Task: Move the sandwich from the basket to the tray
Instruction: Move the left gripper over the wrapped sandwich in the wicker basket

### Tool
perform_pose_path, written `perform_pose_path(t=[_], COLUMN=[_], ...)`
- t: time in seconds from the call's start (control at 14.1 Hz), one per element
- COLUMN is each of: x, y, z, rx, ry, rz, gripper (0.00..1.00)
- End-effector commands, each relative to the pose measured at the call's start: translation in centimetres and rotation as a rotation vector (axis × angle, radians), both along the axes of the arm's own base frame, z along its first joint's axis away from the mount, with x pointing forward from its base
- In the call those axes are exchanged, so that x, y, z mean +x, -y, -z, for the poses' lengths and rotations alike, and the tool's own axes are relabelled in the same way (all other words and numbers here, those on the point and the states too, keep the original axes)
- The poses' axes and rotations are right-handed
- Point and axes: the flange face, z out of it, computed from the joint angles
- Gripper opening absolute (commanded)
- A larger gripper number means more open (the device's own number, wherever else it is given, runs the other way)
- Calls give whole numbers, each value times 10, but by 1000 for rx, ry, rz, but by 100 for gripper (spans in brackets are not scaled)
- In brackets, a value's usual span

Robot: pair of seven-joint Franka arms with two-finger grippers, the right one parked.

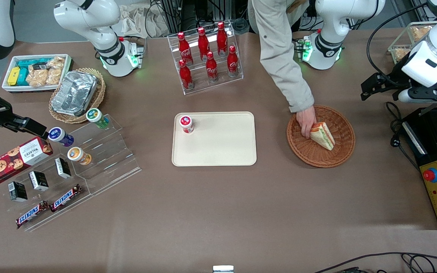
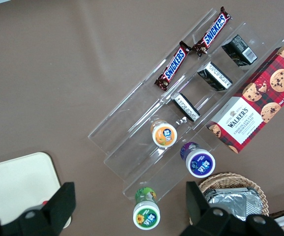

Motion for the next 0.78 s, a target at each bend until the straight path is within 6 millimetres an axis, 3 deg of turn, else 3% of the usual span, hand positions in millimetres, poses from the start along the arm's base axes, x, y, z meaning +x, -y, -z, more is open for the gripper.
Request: perform_pose_path(t=[0.0, 0.28, 0.35, 0.43, 0.71], x=[0, -1, 0, -5, -20], y=[-1, -2, -2, -12, -14], z=[-6, 3, 23, 33, 65], rx=[-17, -5, -5, -8, -12], ry=[-10, -35, -102, -133, -80], rz=[-11, -9, -4, -12, -26], gripper=[100, 100, 100, 100, 100])
